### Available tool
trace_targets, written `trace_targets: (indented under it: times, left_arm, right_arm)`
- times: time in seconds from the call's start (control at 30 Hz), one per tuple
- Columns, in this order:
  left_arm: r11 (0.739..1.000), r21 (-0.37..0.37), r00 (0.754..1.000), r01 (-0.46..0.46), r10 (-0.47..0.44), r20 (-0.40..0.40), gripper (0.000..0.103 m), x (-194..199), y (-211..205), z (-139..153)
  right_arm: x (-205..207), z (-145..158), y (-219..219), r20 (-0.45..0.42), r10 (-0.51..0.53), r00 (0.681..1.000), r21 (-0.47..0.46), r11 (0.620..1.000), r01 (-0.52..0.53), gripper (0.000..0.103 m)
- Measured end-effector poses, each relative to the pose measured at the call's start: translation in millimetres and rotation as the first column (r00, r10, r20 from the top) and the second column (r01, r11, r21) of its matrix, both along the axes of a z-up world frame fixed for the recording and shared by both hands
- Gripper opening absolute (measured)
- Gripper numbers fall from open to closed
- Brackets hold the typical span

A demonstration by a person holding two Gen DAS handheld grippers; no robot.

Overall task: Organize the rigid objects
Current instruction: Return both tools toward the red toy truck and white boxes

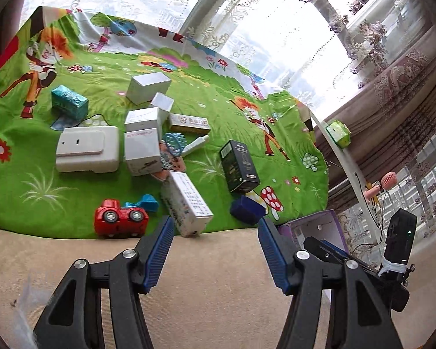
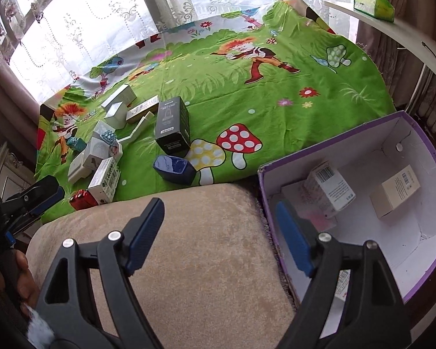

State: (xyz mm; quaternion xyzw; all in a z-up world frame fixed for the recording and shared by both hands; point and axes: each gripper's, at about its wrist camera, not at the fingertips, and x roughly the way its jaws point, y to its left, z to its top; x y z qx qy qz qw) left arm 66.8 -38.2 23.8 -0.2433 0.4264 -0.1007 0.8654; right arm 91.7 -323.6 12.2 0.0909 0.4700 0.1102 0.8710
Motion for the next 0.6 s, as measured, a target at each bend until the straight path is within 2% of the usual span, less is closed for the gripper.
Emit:
trace_targets:
  times: [0.2, 0.33, 0.4, 0.47, 0.6]
  left_arm:
    - [0.991, 0.097, 0.990, -0.098, 0.107, -0.093, 0.061, 10.1, 38.0, -11.1]
    - [0.988, 0.134, 0.982, -0.075, 0.096, -0.165, 0.061, 27.3, 48.7, -20.5]
    - [0.982, 0.185, 0.980, -0.021, 0.057, -0.191, 0.061, 39.4, 45.9, -22.2]
    - [0.980, 0.195, 0.979, 0.048, -0.007, -0.204, 0.061, 52.8, 41.3, -21.9]
    - [0.947, 0.249, 0.954, 0.203, -0.134, -0.269, 0.061, 78.1, 26.3, -28.7]
  right_arm:
    - [12.3, -4.0, 29.1, -0.019, 0.098, 0.995, -0.007, 0.995, -0.098, 0.082]
    - [23.6, -4.3, 49.3, -0.038, 0.166, 0.985, 0.011, 0.986, -0.166, 0.082]
    - [29.4, -5.1, 62.1, -0.049, 0.199, 0.979, 0.013, 0.980, -0.198, 0.082]
    - [34.7, -6.0, 79.0, -0.058, 0.242, 0.969, 0.007, 0.970, -0.242, 0.082]
    - [42.2, -8.9, 112.3, -0.070, 0.325, 0.943, -0.005, 0.945, -0.326, 0.082]
